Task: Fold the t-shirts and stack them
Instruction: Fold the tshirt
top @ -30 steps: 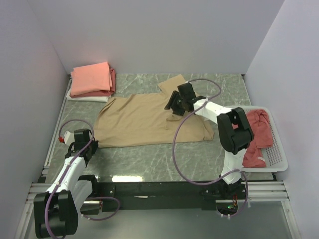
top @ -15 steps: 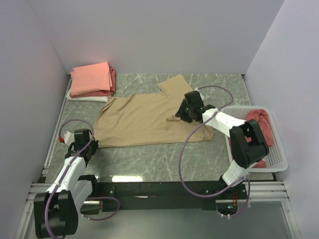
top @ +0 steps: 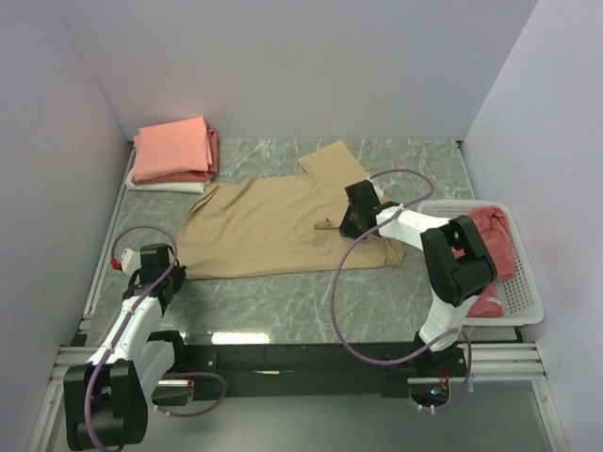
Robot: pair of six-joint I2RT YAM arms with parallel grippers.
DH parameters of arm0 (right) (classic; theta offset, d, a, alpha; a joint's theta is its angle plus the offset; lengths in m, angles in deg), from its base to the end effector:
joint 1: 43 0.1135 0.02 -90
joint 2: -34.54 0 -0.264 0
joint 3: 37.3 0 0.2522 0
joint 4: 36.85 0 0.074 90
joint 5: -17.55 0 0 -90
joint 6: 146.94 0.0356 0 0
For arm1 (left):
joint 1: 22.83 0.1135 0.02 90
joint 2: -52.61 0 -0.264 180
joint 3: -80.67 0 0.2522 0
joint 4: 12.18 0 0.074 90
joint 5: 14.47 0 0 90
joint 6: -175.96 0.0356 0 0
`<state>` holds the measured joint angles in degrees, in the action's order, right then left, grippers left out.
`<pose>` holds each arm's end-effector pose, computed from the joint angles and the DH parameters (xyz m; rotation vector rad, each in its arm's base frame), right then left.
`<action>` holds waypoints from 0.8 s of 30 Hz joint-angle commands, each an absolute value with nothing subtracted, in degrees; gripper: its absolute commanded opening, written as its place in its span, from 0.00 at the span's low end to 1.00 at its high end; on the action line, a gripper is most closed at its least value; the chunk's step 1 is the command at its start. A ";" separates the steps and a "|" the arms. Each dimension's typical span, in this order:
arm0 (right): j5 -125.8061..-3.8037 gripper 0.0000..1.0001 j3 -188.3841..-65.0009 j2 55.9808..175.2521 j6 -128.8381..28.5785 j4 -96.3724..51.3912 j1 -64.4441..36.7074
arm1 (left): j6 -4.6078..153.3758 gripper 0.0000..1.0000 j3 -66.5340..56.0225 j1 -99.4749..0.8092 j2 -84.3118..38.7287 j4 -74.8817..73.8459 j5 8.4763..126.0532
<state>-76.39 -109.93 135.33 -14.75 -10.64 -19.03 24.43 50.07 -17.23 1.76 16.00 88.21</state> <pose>0.3259 0.1422 0.1648 0.4331 2.5221 0.3751 0.1605 0.0236 0.1496 -1.4086 1.9402 -0.1913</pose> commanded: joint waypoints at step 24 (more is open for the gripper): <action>-75.17 0.37 -133.14 149.32 -21.43 -5.51 -19.35 | 25.76 0.00 48.19 -17.03 1.02 14.68 87.48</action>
<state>-75.54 -129.45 148.75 -19.36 -5.76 -19.03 24.84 50.07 -17.23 1.33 16.00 88.19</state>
